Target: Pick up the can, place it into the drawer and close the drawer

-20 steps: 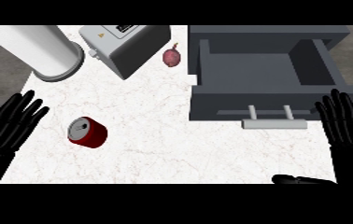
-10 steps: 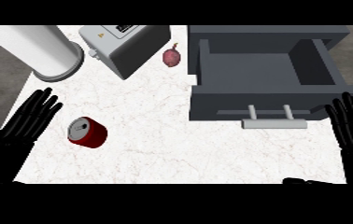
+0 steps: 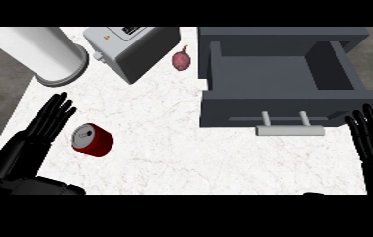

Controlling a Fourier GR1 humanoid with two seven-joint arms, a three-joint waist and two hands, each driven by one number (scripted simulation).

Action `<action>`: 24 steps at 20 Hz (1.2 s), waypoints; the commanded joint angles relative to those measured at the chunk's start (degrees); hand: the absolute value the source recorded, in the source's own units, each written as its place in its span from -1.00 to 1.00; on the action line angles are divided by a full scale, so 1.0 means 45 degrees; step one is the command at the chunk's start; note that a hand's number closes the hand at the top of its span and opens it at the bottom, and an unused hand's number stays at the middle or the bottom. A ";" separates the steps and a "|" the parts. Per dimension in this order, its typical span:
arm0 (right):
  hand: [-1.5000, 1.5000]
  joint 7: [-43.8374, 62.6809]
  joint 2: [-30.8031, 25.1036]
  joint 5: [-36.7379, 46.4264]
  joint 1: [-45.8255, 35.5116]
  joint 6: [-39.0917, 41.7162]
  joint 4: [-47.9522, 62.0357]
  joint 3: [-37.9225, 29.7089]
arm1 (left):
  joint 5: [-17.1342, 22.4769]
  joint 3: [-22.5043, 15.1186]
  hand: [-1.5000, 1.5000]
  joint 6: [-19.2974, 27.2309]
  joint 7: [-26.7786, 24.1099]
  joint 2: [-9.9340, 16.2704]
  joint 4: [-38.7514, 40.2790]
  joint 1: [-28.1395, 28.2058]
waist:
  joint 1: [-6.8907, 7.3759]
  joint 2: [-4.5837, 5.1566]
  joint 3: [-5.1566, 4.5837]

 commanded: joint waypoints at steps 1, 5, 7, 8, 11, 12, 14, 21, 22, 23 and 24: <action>-1.00 0.0729 -0.0553 -0.0756 -0.0254 0.0368 -0.0551 -0.0848 | -0.0801 0.0162 -1.00 -0.0163 -0.1554 -0.0065 0.1682 -0.0273 | -0.0018 0.0003 -0.0002; -1.00 -0.0003 0.0536 0.0361 0.0104 0.0113 -0.0122 0.0144 | -0.0650 0.0131 -1.00 0.0193 -0.0643 -0.0222 0.0902 -0.0225 | 0.0017 -0.0004 0.0002; -1.00 -0.0121 0.0125 -0.0202 -0.0106 0.0409 0.0084 -0.0448 | -0.0942 0.0842 -1.00 -0.0239 -0.1770 0.0537 0.2798 -0.0697 | -0.0006 0.0003 0.0000; -1.00 0.0035 0.0556 0.0497 -0.0172 0.0072 -0.0085 0.0231 | -0.1679 0.0129 -1.00 0.0248 -0.2253 -0.0267 0.2270 -0.0113 | 0.0016 -0.0001 0.0000; -1.00 0.0637 0.0390 0.0344 -0.0496 -0.0109 -0.0353 -0.0089 | -0.2412 0.0218 -1.00 0.0426 -0.3573 -0.0068 0.4247 -0.1087 | -0.0020 0.0007 -0.0003; -1.00 -0.0053 0.0322 -0.0044 0.0175 0.0610 -0.0235 -0.0312 | -0.1546 0.0629 -1.00 -0.0173 -0.2956 0.0263 0.3515 -0.0476 | 0.0002 -0.0003 0.0001; -1.00 0.0104 0.0813 0.1005 0.0072 -0.0212 -0.0619 0.0315 | -0.1708 0.0966 -1.00 -0.0359 -0.4099 0.0517 0.4733 -0.0487 | -0.0001 0.0000 -0.0003; -1.00 -0.0268 0.0275 -0.0173 0.0237 0.0858 -0.0124 -0.0665 | -0.2727 0.1119 -1.00 -0.0749 -0.6504 0.1305 0.7871 -0.1195 | -0.0048 0.0010 -0.0004; -1.00 0.0001 0.0375 -0.0079 0.0251 0.0890 -0.0540 -0.0609 | -0.2347 0.0866 -1.00 -0.0335 -0.4751 0.0855 0.6011 -0.1018 | -0.0003 -0.0004 0.0002; -1.00 -0.0798 0.0756 0.0607 0.0264 0.0730 0.0034 -0.0149 | -0.2443 0.0996 -1.00 -0.0532 -0.5665 0.1018 0.7024 -0.1239 | -0.0006 0.0001 0.0001; -1.00 -0.0970 0.0570 0.0113 0.0304 0.0977 0.0216 -0.0535 | -0.2566 0.0937 -1.00 -0.0635 -0.6112 0.0914 0.6983 -0.0543 | 0.0004 -0.0001 0.0001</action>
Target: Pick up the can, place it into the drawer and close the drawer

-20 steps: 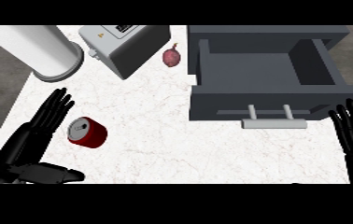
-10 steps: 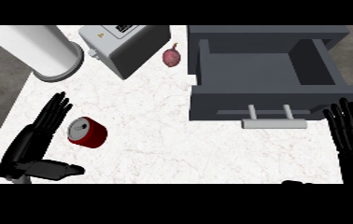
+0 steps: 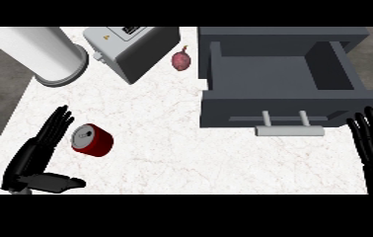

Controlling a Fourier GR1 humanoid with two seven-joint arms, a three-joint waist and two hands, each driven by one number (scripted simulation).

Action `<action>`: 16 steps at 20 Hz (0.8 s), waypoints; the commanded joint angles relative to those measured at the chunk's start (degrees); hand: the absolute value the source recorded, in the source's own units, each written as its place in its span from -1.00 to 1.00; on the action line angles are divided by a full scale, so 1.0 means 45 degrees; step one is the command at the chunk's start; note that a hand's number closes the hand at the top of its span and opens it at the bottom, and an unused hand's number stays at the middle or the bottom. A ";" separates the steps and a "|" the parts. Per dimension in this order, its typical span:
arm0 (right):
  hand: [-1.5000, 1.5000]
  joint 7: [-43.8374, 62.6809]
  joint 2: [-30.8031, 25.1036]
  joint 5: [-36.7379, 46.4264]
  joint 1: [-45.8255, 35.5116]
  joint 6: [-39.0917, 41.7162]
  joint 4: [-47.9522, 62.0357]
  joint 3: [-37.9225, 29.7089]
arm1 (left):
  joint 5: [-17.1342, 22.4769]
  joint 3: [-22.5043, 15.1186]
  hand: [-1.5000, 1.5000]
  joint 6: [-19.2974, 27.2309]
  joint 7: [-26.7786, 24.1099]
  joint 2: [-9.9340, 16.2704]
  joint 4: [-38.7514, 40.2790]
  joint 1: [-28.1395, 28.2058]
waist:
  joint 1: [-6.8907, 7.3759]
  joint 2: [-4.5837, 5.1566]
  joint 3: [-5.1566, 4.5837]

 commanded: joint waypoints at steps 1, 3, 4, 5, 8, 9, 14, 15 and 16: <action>-1.00 -0.0265 0.0008 0.0069 -0.0153 0.0115 0.0260 -0.0139 | -0.0762 -0.0224 -1.00 0.0390 -0.1319 -0.0145 0.1964 -0.0762 | -0.0020 0.0007 -0.0001; -1.00 0.0323 0.0293 0.0371 -0.0141 -0.0138 -0.0340 0.0284 | -0.0827 -0.0157 -1.00 0.0333 -0.1622 0.0032 0.2465 -0.0761 | -0.0013 0.0004 -0.0001; -1.00 0.0188 -0.0092 -0.0030 -0.0615 0.0009 0.0457 -0.0359 | -0.0684 0.0029 -1.00 0.0113 -0.1625 0.0410 0.2452 -0.0948 | 0.0000 0.0004 0.0001; -1.00 -0.0453 -0.0081 -0.0151 -0.0004 0.0355 0.0319 -0.0490 | -0.0281 0.0431 -1.00 -0.0249 -0.1440 0.0779 0.2706 -0.0919 | -0.0013 0.0002 0.0001; -1.00 -0.0512 0.0250 0.0327 -0.0195 0.0117 0.0281 -0.0109 | -0.0622 0.0153 -1.00 0.0189 -0.1683 0.0400 0.2896 -0.0767 | 0.0001 0.0003 0.0001; -1.00 -0.0690 0.0447 0.0805 0.0154 0.0069 0.0448 0.0200 | -0.0727 0.0345 -1.00 -0.0032 -0.2255 0.0800 0.4067 -0.1207 | -0.0025 0.0011 -0.0002; -1.00 0.0112 0.0082 -0.0184 -0.0175 0.0225 -0.0134 -0.0506 | -0.0799 0.0343 -1.00 0.0343 -0.2122 0.0842 0.5420 -0.2170 | -0.0039 0.0009 -0.0002; -1.00 0.0113 0.0157 0.0281 -0.0132 0.0222 -0.0188 -0.0203 | -0.1045 0.0214 -1.00 0.0477 -0.2561 0.0881 0.5779 -0.2286 | -0.0033 0.0009 -0.0002; -1.00 -0.0153 0.0501 0.0594 -0.0163 -0.0127 -0.0129 -0.0031 | -0.0830 0.0241 -1.00 0.0130 -0.2649 0.0989 0.5881 -0.2373 | -0.0025 0.0007 -0.0001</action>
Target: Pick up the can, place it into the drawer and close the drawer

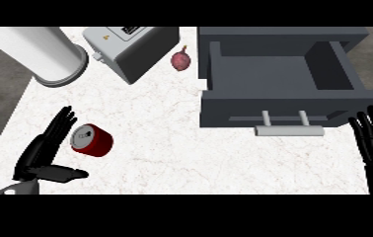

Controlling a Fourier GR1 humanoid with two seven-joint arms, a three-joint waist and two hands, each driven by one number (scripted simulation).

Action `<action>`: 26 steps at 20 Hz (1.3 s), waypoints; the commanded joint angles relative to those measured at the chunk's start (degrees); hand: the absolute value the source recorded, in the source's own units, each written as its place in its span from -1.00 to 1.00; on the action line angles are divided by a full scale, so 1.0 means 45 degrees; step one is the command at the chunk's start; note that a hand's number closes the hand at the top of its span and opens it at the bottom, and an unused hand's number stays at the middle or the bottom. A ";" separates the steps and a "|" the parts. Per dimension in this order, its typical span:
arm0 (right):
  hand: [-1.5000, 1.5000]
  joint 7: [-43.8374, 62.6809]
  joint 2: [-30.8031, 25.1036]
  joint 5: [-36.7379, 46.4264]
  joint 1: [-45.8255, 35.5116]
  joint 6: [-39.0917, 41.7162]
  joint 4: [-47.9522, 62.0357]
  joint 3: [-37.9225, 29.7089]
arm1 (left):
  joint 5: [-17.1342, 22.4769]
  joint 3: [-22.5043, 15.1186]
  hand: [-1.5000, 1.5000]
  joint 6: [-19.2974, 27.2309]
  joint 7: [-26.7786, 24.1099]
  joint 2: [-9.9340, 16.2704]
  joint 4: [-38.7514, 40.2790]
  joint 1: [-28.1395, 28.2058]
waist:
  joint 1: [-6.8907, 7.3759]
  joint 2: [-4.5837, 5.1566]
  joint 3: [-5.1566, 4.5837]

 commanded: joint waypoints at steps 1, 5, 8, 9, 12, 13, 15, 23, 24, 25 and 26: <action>-1.00 0.0223 0.0165 0.0112 -0.0316 -0.0163 0.0137 0.0113 | -0.0082 0.0123 -1.00 -0.0234 -0.0960 0.0456 0.1486 -0.0345 | 0.0010 0.0002 0.0000; -1.00 0.0142 0.0055 -0.0283 0.0012 0.0172 -0.0136 -0.0185 | -0.0772 -0.0322 -1.00 0.0587 -0.2365 -0.0047 0.2623 -0.0536 | -0.0018 0.0005 -0.0002; -1.00 0.0009 -0.0023 -0.0164 -0.0107 0.0292 0.0000 -0.0252 | -0.0161 -0.0191 -1.00 0.0226 -0.0536 0.0236 0.1911 -0.1211 | 0.0006 -0.0003 0.0003; -1.00 0.1230 0.0004 -0.0095 -0.0528 -0.0172 -0.0730 -0.0071 | -0.0668 -0.0292 -1.00 0.0636 -0.2122 0.0252 0.2811 -0.1014 | 0.0003 0.0003 -0.0001; -1.00 0.0562 0.0300 0.0258 0.0009 -0.0549 -0.0640 0.0691 | -0.0632 -0.0275 -1.00 0.0357 -0.2266 0.0413 0.3573 -0.1327 | -0.0020 0.0008 -0.0003; -1.00 0.0710 0.0303 0.0366 -0.0086 -0.0350 -0.0696 0.0647 | -0.0200 -0.0393 -1.00 0.0780 -0.0743 -0.0104 0.1748 -0.1216 | 0.0020 -0.0007 0.0003; -1.00 0.1751 -0.0545 -0.1168 -0.0533 0.0128 -0.1149 -0.0807 | -0.0113 -0.0254 -1.00 0.0701 -0.0584 0.0103 0.2207 -0.1776 | -0.0001 -0.0003 0.0002; -1.00 0.0290 0.0301 0.0152 0.0258 0.0021 -0.0351 0.0531 | -0.0741 -0.0903 -1.00 0.1524 -0.2021 -0.0829 0.3996 -0.2173 | -0.0033 0.0012 -0.0001; -1.00 0.0697 0.0115 -0.0180 -0.0115 0.0039 -0.0490 -0.0168 | -0.0395 -0.0392 -1.00 0.1080 -0.1537 -0.0069 0.4826 -0.3466 | -0.0071 0.0021 -0.0005; -1.00 0.0375 0.0305 -0.0094 0.0571 -0.0053 -0.0865 0.0274 | -0.0743 -0.0809 -1.00 0.1240 -0.2218 -0.0247 0.4549 -0.2658 | -0.0042 0.0007 -0.0001; -1.00 0.1051 0.0023 -0.0672 0.0434 0.0475 -0.1161 -0.0211 | -0.0506 -0.0961 -1.00 0.0941 -0.1703 -0.0352 0.3493 -0.2009 | -0.0003 -0.0006 0.0002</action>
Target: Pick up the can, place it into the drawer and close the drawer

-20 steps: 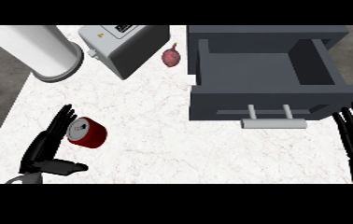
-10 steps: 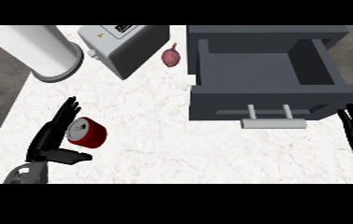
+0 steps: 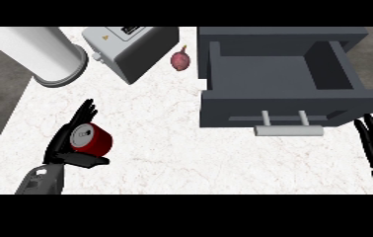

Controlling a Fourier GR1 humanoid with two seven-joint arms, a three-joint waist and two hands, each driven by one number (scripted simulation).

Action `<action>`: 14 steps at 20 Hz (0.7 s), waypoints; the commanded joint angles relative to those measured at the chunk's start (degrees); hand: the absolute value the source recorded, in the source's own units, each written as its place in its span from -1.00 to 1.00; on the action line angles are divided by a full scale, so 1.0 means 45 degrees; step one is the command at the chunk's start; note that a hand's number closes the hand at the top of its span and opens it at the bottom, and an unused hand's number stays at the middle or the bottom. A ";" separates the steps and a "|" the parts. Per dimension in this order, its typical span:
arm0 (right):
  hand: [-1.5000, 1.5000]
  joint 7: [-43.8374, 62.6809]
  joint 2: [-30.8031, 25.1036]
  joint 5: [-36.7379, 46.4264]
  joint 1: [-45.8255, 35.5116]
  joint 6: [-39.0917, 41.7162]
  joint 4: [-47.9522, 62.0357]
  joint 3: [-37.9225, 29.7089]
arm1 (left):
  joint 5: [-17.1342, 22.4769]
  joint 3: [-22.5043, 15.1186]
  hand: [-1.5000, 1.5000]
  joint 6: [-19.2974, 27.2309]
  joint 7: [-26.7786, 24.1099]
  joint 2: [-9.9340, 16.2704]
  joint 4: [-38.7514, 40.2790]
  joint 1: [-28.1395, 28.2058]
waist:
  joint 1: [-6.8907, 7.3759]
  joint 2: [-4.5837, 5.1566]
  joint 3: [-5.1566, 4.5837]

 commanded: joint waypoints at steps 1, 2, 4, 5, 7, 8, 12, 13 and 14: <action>-1.00 0.0318 -0.0352 -0.0722 -0.0133 0.0232 -0.0249 -0.0778 | 0.0181 -0.0272 -1.00 -0.0303 0.0429 -0.0010 -0.0774 0.0257 | 0.0038 -0.0016 0.0004; -1.00 -0.0159 0.0202 0.0055 0.0681 -0.0368 -0.0650 0.0587 | -0.0168 -0.0421 -1.00 0.0160 0.0004 -0.0289 -0.0046 -0.0201 | -0.0003 -0.0008 0.0001; -1.00 0.0732 -0.0327 -0.0454 -0.0177 0.0009 -0.0654 -0.0378 | -0.0031 -0.0324 -1.00 -0.0037 -0.0171 -0.0252 0.0497 -0.0606 | -0.0004 0.0000 -0.0001; -1.00 -0.0213 0.0204 0.0145 0.1230 -0.0077 -0.0925 0.0601 | 0.0363 -0.0432 -1.00 -0.0520 0.0913 -0.0197 -0.1154 0.0137 | 0.0035 -0.0027 0.0007; -1.00 0.0688 -0.0728 -0.0881 -0.0888 0.0068 0.0068 -0.0838 | 0.0125 -0.0397 1.00 -0.0280 -0.0195 -0.0259 0.0048 -0.0461 | 0.0021 0.0002 0.0000; -1.00 -0.0454 0.0197 0.0105 -0.0337 -0.0284 0.0483 -0.0114 | 0.0256 -0.0542 1.00 0.0016 0.0842 -0.0653 -0.0789 -0.0491 | 0.0040 -0.0010 0.0005; -1.00 0.0975 0.0100 -0.0777 0.0936 0.0106 -0.1876 -0.0156 | 0.0805 -0.0444 1.00 -0.1063 0.0533 -0.0351 -0.1455 0.0385 | 0.0038 -0.0034 0.0004; -1.00 -0.0064 0.0076 -0.0217 -0.0328 -0.0082 0.0143 -0.0127 | 0.0791 -0.0467 1.00 -0.0655 0.0861 -0.0731 -0.1023 -0.0579 | 0.0043 -0.0007 0.0004; -1.00 0.0992 -0.0230 -0.0433 -0.0481 -0.0256 -0.0577 -0.0332 | 0.1005 -0.0900 1.00 -0.0755 0.1393 -0.1326 -0.3078 0.1078 | 0.0158 -0.0045 0.0012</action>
